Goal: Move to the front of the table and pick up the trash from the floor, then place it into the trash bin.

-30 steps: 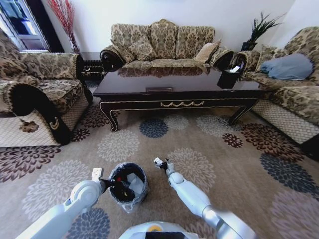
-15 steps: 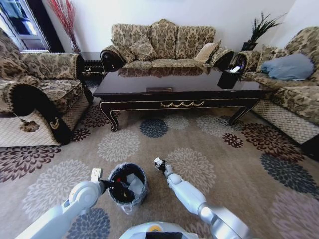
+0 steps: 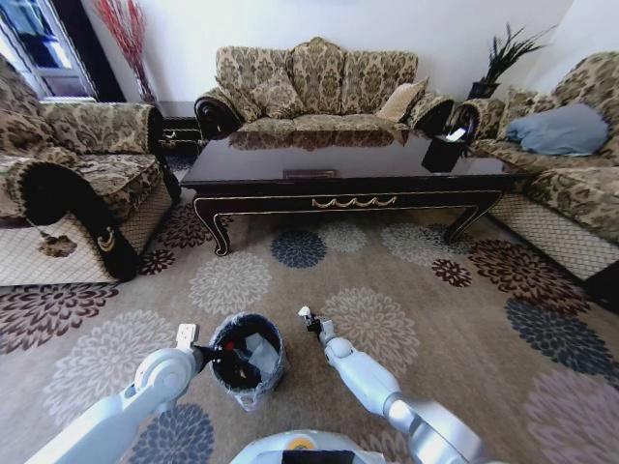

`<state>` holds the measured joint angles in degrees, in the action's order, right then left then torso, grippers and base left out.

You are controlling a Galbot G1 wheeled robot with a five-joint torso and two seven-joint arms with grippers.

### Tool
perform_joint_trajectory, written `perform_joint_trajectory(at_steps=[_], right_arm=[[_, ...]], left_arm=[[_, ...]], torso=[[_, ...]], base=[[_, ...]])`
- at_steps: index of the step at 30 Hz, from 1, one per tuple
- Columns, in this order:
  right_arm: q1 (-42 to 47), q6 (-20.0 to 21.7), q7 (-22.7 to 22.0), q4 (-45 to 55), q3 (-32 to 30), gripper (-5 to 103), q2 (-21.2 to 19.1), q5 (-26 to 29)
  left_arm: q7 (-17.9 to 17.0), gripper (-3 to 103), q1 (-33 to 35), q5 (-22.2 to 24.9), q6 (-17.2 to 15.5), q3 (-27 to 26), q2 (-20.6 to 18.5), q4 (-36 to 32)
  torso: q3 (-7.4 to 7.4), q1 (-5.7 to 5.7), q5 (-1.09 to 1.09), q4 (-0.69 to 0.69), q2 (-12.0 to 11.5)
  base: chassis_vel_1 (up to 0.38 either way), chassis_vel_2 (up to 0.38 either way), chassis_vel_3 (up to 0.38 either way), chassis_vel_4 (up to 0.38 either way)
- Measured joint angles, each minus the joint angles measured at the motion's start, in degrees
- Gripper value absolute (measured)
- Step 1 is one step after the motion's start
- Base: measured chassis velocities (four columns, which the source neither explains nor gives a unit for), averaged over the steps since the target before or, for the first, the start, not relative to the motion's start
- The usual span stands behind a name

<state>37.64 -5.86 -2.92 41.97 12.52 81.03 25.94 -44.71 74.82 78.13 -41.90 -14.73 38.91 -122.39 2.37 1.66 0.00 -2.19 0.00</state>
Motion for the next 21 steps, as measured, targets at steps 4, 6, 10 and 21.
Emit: perform_joint_trajectory(at_steps=[4, 6, 10, 21], right_arm=[[0.5, 0.8, -0.8, 3.6, 0.0, 1, -1.2, 1.0], [1.0, 1.3, -2.2, 7.3, -0.3, 0, -2.4, 1.6], [2.5, 2.6, -4.1, 14.5, -1.1, 0, -5.3, 3.3], [12.5, 6.7, -6.9, 41.5, -7.8, 0, -21.2, 8.0]], left_arm=[[-0.4, 0, -0.5, 0.3, 0.0, 0.2, 0.0, -0.1], [-0.5, 0, -1.1, 0.5, 0.0, 0.5, 0.0, 0.0], [-0.9, 0, -2.4, 0.8, 0.0, 1.3, -0.1, 0.7], [-4.0, 0, -12.1, 9.5, -0.1, 6.9, 0.1, 4.8]], torso=[[0.00, 0.00, 0.00, 0.00, 0.0], [0.00, 0.00, 0.00, 0.00, 0.0], [0.00, 0.00, 0.00, 0.00, 0.0], [0.00, 0.00, 0.01, -0.03, 0.0]], base=[[0.000, 0.000, 0.000, 0.000], [0.000, 0.000, 0.000, 0.000], [0.000, 0.000, 0.000, 0.000], [0.000, 0.000, 0.000, 0.000]])
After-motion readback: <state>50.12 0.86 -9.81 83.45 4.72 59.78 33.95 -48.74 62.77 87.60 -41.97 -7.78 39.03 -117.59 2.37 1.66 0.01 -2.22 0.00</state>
